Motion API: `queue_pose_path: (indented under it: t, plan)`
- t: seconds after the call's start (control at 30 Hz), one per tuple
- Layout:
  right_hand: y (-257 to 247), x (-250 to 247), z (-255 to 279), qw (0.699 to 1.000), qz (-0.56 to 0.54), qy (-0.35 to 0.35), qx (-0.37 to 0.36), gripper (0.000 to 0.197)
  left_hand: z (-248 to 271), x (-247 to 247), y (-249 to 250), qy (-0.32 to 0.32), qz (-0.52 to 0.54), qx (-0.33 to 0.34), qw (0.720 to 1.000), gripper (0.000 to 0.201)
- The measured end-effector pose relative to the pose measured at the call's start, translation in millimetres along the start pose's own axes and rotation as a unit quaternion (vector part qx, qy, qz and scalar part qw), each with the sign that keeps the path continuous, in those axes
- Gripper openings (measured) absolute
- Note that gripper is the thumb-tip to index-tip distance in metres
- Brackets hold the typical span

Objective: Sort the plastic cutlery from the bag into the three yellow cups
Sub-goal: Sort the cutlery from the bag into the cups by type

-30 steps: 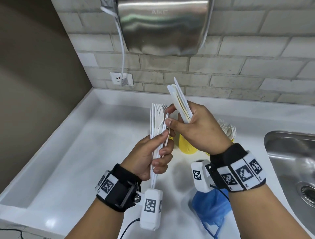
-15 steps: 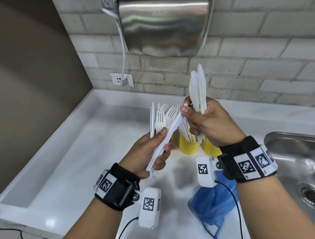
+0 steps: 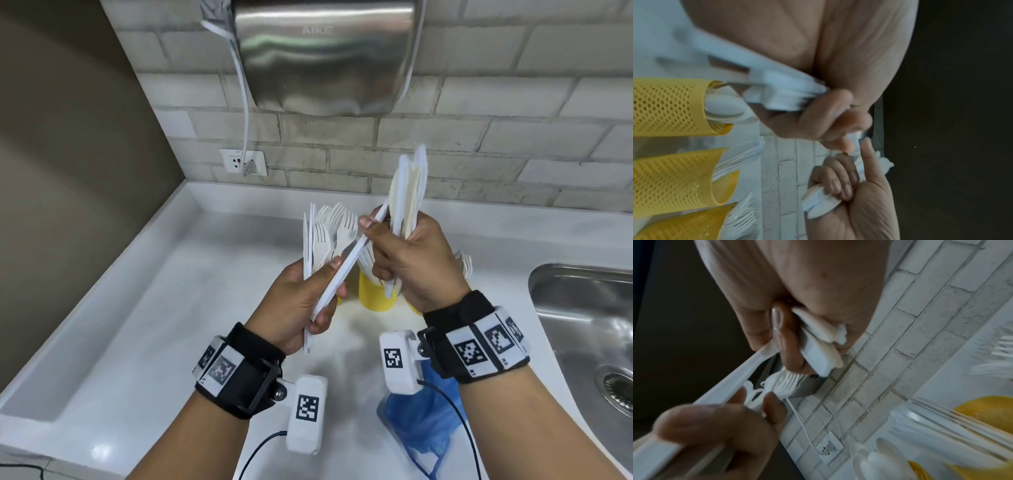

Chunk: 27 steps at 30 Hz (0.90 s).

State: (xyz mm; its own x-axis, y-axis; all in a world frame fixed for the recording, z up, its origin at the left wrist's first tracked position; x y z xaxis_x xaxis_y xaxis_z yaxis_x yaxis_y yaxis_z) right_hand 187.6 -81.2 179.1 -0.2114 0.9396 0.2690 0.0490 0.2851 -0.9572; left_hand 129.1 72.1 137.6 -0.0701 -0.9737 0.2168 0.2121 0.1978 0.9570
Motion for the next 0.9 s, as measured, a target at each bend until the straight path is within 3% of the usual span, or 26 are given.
queue_pose_path:
  t: [0.13,0.2,0.33,0.5,0.7,0.9]
  plan:
    - [11.2,14.4,10.2,0.998,0.016,-0.037,0.05,0.028,-5.1,4.2,7.0,0.021,-0.034,0.047,0.998,0.025]
    - [14.5,18.9,12.8,0.998,0.0,-0.031,0.056,0.023,-6.8,5.8,10.4,0.029,-0.054,0.067,0.996,0.025]
    - [15.0,15.5,8.7,0.995,-0.067,0.05,0.052,0.026,-6.8,4.5,10.5,0.042,-0.081,0.076,0.993,0.02]
    - [10.7,-6.0,3.1,0.975,-0.13,0.178,0.042,0.034,-6.4,-0.8,2.1,0.063,-0.056,0.046,0.995,0.028]
    - [1.0,-1.6,1.1,0.976,-0.159,0.146,-0.032,0.017,-13.6,1.2,-6.7,0.056,0.06,-0.027,0.996,0.017]
    - [-11.8,12.7,7.6,0.981,0.0,0.097,-0.171,0.012,-20.3,13.8,-11.9,-0.003,0.184,-0.078,0.98,0.018]
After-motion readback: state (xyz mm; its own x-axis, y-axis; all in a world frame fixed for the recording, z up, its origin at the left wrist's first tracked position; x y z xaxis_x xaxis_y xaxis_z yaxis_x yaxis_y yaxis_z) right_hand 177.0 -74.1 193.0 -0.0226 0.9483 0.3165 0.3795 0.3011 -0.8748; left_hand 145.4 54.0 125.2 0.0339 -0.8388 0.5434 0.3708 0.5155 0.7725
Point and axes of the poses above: each hand's wrist, its own z-axis away from the middle knuckle, its own x-axis out of the palm, y = z × x, the point moved 5 cm from there along -z, towards the middle knuckle, and after that the axes turned 6 degrees about -z, right-handed, at the moved point
